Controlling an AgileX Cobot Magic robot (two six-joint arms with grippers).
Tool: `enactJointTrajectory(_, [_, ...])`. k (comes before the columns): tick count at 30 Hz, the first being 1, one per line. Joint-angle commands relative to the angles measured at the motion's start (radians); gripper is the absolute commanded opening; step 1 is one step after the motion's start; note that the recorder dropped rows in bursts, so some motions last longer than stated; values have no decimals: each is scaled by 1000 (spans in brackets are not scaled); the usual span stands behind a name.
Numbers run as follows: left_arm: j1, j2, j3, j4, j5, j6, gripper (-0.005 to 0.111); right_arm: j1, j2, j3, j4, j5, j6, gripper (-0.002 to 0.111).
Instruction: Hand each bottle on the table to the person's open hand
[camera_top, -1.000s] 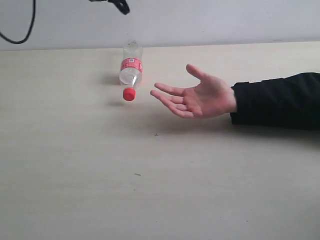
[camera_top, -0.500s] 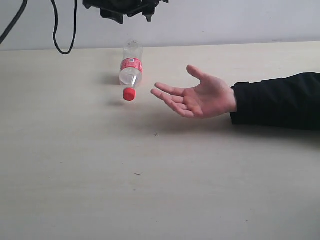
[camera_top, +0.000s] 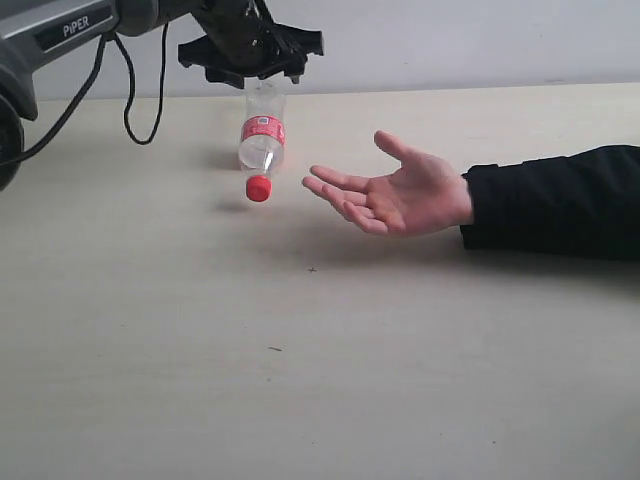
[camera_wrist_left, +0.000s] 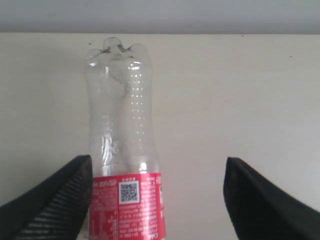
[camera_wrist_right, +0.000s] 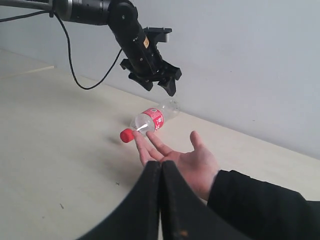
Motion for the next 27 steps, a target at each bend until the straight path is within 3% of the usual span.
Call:
enactJointTrajectory(1, [6, 39, -14, -12, -65, -22, 71, -2, -3, 3, -1, -5, 2, 0])
enactJointTrajectory(27, [23, 175, -41, 39, -78, -81, 71, -2, -3, 3, -1, -5, 2, 0])
